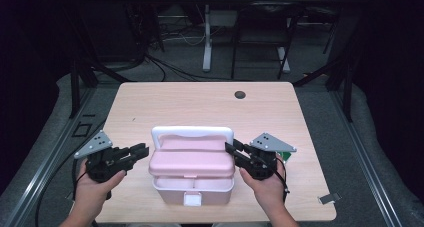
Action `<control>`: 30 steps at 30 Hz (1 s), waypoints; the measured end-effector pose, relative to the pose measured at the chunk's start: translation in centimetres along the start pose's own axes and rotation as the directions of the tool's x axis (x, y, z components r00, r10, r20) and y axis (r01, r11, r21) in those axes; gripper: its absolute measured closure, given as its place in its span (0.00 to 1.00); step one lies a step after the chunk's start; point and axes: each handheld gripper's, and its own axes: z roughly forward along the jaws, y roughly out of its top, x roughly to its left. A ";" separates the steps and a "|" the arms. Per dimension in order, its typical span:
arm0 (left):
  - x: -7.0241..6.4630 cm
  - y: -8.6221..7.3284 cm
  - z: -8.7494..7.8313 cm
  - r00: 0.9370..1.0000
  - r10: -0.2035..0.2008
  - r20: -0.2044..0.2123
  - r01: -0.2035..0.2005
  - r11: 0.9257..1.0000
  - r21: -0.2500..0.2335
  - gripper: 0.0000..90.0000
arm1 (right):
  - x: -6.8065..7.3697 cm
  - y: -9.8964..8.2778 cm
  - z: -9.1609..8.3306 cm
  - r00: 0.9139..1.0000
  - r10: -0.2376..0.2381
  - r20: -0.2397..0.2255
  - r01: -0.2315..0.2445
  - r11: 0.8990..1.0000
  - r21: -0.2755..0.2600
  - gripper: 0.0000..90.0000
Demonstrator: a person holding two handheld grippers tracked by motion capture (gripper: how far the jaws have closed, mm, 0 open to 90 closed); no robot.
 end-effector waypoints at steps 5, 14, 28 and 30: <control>0.0 -2.2 -0.9 1.000 -0.003 0.009 0.003 1.000 0.031 0.93 | 0.0 0.1 0.0 1.000 0.003 0.000 -0.003 1.000 0.003 0.82; -1.1 -3.6 0.6 0.998 0.003 0.070 -0.008 0.998 0.067 0.99 | 0.0 0.1 0.0 1.000 0.004 0.001 -0.004 1.000 0.003 0.82; -3.2 -3.2 2.7 0.990 0.029 0.139 -0.041 0.996 0.080 0.99 | -0.1 0.0 0.0 1.000 0.005 -0.005 -0.005 1.000 0.003 0.82; -3.2 -3.1 2.7 0.989 0.026 0.142 -0.038 0.996 0.082 0.99 | -0.1 0.0 0.1 1.000 0.008 -0.002 -0.008 1.000 0.002 0.82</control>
